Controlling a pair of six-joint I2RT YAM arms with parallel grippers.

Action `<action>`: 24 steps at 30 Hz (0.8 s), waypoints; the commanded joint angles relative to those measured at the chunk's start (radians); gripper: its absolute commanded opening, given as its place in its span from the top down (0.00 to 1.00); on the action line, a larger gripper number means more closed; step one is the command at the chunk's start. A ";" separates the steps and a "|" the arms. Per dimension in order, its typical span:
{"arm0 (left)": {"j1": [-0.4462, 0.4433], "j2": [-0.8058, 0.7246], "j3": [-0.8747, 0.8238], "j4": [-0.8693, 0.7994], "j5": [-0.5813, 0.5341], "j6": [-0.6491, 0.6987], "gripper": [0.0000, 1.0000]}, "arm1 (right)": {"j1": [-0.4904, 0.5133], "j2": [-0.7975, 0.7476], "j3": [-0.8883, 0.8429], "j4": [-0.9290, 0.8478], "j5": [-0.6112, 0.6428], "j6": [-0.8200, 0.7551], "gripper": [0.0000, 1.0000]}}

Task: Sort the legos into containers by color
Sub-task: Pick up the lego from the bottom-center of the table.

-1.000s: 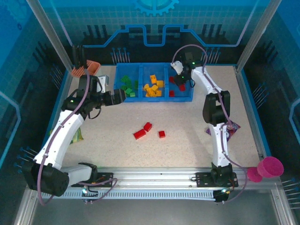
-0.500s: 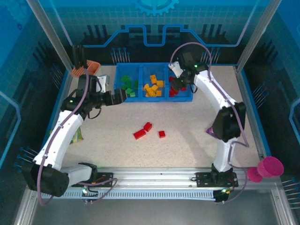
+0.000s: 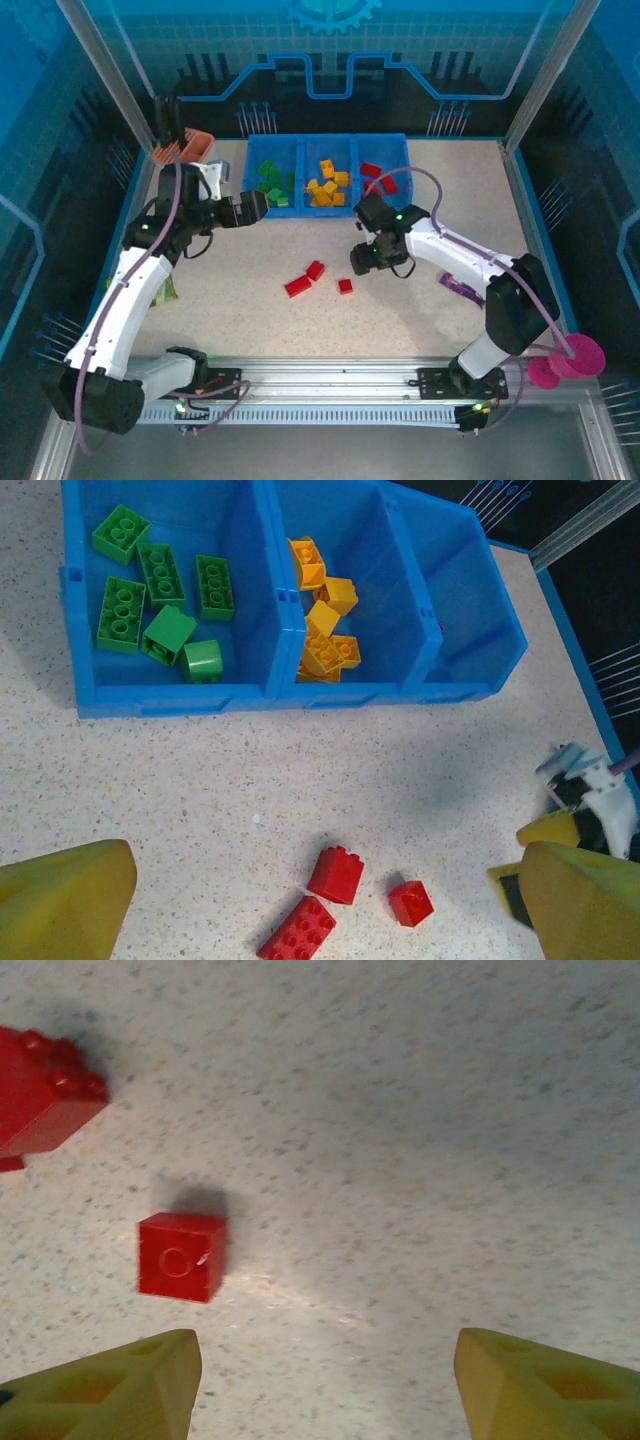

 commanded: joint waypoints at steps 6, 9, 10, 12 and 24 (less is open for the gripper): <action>0.010 0.002 -0.003 0.006 0.020 0.024 0.01 | 0.125 0.095 -0.025 0.155 -0.036 0.146 0.28; 0.011 0.006 -0.003 0.021 0.039 0.018 0.01 | 0.145 0.155 -0.004 0.151 -0.005 0.144 0.28; 0.011 0.006 -0.004 0.023 0.040 0.017 0.01 | 0.149 0.170 0.001 0.150 -0.004 0.140 0.28; 0.009 0.007 -0.009 0.026 0.038 0.016 0.01 | 0.155 0.205 0.020 0.136 -0.007 0.131 0.30; 0.011 0.019 -0.008 0.023 0.029 0.017 0.01 | 0.172 0.323 0.064 0.079 0.037 0.095 0.49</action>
